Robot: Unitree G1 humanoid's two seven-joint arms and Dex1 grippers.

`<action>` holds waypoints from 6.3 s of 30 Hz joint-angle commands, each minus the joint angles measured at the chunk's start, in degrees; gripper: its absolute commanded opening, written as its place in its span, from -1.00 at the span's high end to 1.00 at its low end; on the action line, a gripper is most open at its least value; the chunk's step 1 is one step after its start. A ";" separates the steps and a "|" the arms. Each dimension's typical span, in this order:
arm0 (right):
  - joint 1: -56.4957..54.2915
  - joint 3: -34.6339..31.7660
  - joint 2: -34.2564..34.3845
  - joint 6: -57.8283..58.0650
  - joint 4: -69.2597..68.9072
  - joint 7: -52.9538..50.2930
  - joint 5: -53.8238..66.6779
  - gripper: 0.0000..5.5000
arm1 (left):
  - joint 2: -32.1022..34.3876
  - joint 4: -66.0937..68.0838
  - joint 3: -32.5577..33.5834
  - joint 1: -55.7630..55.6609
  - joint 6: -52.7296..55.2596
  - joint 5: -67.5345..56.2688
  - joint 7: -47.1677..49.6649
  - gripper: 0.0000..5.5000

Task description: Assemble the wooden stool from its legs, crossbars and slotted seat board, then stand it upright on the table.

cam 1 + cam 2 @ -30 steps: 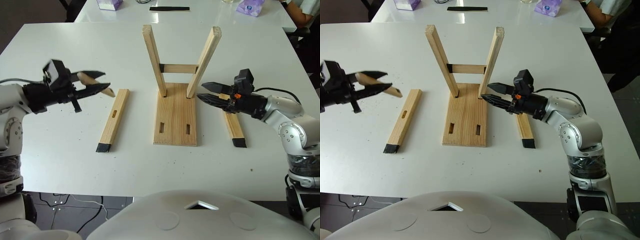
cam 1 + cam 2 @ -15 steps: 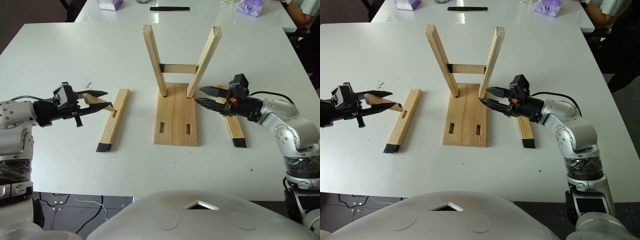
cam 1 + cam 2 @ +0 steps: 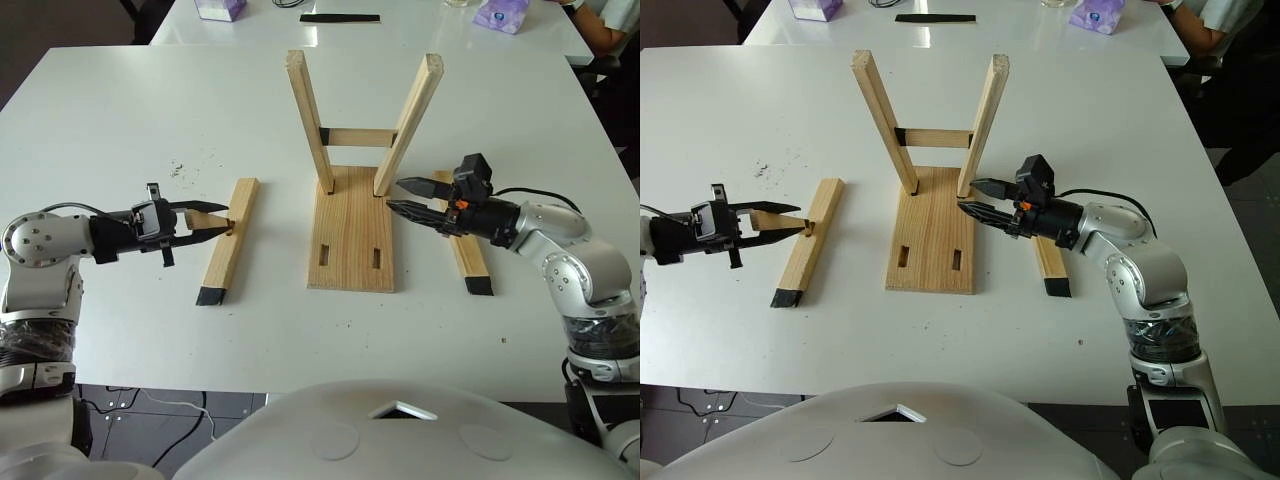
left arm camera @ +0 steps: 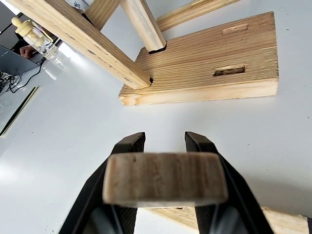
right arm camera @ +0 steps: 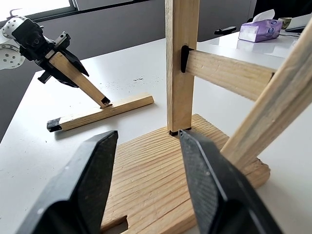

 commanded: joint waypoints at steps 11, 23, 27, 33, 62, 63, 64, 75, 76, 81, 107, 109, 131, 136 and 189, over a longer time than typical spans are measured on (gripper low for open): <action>-0.59 0.91 0.78 -0.82 0.65 -0.54 -1.74 0.16 | 1.77 -2.02 -9.64 2.31 16.72 1.34 -2.87 0.52; -1.52 2.67 -0.22 -1.12 1.88 0.89 -3.50 0.16 | -4.06 4.95 -10.21 4.46 20.55 -0.72 3.42 0.52; -2.04 2.85 -0.30 -0.87 1.76 1.29 -3.70 0.16 | -5.12 4.69 -10.76 4.52 24.18 -2.07 4.82 0.52; -2.89 3.40 -0.29 -0.88 1.93 1.61 -4.02 0.16 | -5.85 5.29 -11.16 4.64 27.60 -2.90 5.89 0.52; -5.09 4.39 0.13 -3.70 5.67 2.41 -7.38 0.16 | -13.94 24.28 -8.78 -2.53 3.58 9.81 29.10 -0.09; -5.28 4.55 0.19 -3.89 5.89 2.52 -7.58 0.16 | -14.17 23.86 -8.30 -2.96 3.32 9.14 28.85 -0.09; -5.34 4.61 0.16 -4.03 5.94 2.61 -7.69 0.16 | -14.29 22.50 -7.67 -3.04 3.59 7.92 28.26 -0.09; -4.90 3.00 1.10 -4.13 5.01 1.96 -6.91 0.16 | -9.48 -10.48 2.35 0.53 26.57 -9.22 26.48 -0.09; -4.67 2.84 1.17 -4.09 4.74 1.84 -6.83 0.16 | -8.76 -12.81 3.32 0.64 28.84 -10.66 26.25 -0.09; -4.19 2.66 1.60 -4.06 4.33 1.55 -7.02 0.16 | -6.95 -21.12 7.73 -1.29 37.44 -16.59 27.32 -0.09; -3.91 3.08 2.00 -3.52 3.43 1.15 -7.09 0.16 | -12.54 -17.94 14.02 -9.17 48.11 -24.63 32.98 -0.09; -3.94 3.56 2.44 -3.74 4.04 0.99 -7.45 0.16 | -15.77 -12.47 7.92 -4.34 44.37 -18.56 30.83 -0.09; -1.34 1.61 2.68 -3.15 1.56 -1.16 -6.35 0.16 | -8.25 -46.00 -5.16 15.30 48.40 -10.25 40.42 -0.09; 0.36 1.35 2.81 -3.28 0.82 -1.93 -6.35 0.16 | -9.54 -33.92 -12.27 25.95 37.24 5.32 41.88 -0.09; -0.28 0.12 1.28 -5.87 2.76 -2.13 -8.65 0.16 | -17.54 -20.45 7.10 17.03 45.38 0.47 43.33 0.24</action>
